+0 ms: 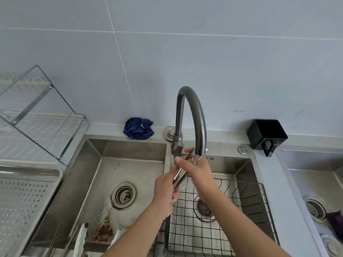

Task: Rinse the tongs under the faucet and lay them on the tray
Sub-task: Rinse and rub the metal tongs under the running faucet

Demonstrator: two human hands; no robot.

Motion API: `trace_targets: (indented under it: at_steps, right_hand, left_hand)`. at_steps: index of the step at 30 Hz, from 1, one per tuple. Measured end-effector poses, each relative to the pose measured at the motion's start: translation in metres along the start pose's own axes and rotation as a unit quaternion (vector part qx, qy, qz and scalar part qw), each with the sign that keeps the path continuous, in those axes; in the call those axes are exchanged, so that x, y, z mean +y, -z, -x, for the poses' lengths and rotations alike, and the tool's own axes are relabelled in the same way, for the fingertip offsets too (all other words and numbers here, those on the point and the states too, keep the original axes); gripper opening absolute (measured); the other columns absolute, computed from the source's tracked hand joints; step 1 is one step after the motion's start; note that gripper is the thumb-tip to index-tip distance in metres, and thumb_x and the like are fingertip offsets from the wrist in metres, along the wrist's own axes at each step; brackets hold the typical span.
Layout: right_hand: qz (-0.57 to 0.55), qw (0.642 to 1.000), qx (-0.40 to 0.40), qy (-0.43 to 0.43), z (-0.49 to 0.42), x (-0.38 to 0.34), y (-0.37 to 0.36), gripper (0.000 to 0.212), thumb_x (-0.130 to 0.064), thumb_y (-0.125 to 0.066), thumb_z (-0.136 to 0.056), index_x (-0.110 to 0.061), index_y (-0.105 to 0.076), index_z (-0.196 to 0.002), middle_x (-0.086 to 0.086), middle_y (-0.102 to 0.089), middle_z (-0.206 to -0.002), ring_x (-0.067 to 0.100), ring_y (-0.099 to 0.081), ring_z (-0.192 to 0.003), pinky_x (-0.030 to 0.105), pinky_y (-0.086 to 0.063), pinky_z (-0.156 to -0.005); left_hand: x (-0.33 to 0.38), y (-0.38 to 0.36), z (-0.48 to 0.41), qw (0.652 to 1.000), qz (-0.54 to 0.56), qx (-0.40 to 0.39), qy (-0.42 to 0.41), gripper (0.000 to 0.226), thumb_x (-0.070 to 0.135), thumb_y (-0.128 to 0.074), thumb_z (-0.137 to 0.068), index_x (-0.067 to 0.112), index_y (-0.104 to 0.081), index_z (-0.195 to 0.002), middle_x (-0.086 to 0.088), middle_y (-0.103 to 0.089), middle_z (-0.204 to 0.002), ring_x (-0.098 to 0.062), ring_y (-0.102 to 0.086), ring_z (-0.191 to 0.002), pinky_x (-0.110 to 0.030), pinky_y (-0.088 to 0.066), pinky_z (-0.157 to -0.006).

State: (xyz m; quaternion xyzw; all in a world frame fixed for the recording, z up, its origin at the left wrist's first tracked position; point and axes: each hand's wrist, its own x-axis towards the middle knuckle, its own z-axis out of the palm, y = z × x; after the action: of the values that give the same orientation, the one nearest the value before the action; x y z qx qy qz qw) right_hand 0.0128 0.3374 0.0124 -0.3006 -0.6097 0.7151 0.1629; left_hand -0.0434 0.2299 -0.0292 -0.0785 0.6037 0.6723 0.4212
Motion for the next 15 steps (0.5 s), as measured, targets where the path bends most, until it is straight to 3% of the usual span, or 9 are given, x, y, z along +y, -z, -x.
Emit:
trace_targets:
  at_steps: [2,4,7,10,12,15]
  right_hand:
    - [-0.006,0.999,-0.029,-0.015,0.008,0.005,0.012,0.062,-0.054,-0.09,-0.062,-0.023,-0.065,-0.11,0.012,-0.077,-0.105,0.025,-0.074,-0.101,0.033,-0.056,-0.087]
    - [0.006,0.999,-0.006,-0.035,0.008,0.004,0.017,0.062,-0.053,-0.088,-0.065,-0.018,-0.065,-0.11,0.008,-0.076,-0.102,0.023,-0.073,-0.099,0.038,-0.054,-0.088]
    - [0.02,0.995,0.097,-0.017,-0.001,-0.005,0.012,0.03,-0.037,-0.082,-0.083,-0.016,-0.065,-0.096,0.012,-0.077,-0.094,0.022,-0.075,-0.087,0.041,-0.06,-0.077]
    - [-0.02,0.984,0.178,-0.009,-0.01,-0.011,0.005,0.005,-0.02,-0.072,-0.09,-0.019,-0.067,-0.091,0.018,-0.076,-0.093,0.034,-0.075,-0.081,0.055,-0.061,-0.075]
    - [-0.052,0.981,0.188,0.003,-0.011,-0.012,0.005,0.005,-0.025,-0.071,-0.09,-0.022,-0.068,-0.091,0.023,-0.074,-0.097,0.035,-0.073,-0.079,0.055,-0.061,-0.075]
    - [-0.08,0.986,0.146,0.022,-0.008,-0.011,0.012,0.017,-0.034,-0.071,-0.09,-0.02,-0.068,-0.099,0.017,-0.078,-0.096,0.032,-0.077,-0.084,0.046,-0.061,-0.074]
  left_hand:
    - [0.0,-0.005,0.001,1.0,-0.002,-0.014,0.008,0.055,0.054,-0.066,-0.089,0.002,-0.069,-0.107,-0.006,-0.043,-0.066,-0.012,-0.031,-0.041,-0.022,-0.015,-0.036]
    - [0.003,-0.017,0.002,0.999,-0.002,-0.023,0.026,0.05,0.054,-0.066,-0.089,0.006,-0.07,-0.105,-0.005,-0.049,-0.069,-0.011,-0.038,-0.042,-0.022,-0.018,-0.037]
    - [0.014,-0.037,0.0,0.998,0.026,-0.026,0.046,0.041,0.048,-0.068,-0.09,0.008,-0.069,-0.095,-0.003,-0.059,-0.064,-0.011,-0.044,-0.043,-0.02,-0.024,-0.035]
    - [0.027,-0.048,-0.004,0.993,0.091,-0.045,0.06,0.031,0.037,-0.065,-0.094,0.007,-0.07,-0.1,-0.003,-0.054,-0.059,-0.009,-0.037,-0.037,-0.019,-0.021,-0.029]
    - [0.034,-0.048,-0.003,0.981,0.128,-0.112,0.089,0.025,0.032,-0.066,-0.089,0.008,-0.068,-0.092,-0.001,-0.051,-0.055,-0.007,-0.035,-0.032,-0.018,-0.02,-0.026]
    - [0.034,-0.04,0.002,0.968,0.105,-0.187,0.128,0.032,0.042,-0.068,-0.078,0.012,-0.059,-0.07,0.0,-0.047,-0.048,-0.006,-0.032,-0.027,-0.017,-0.017,-0.025]
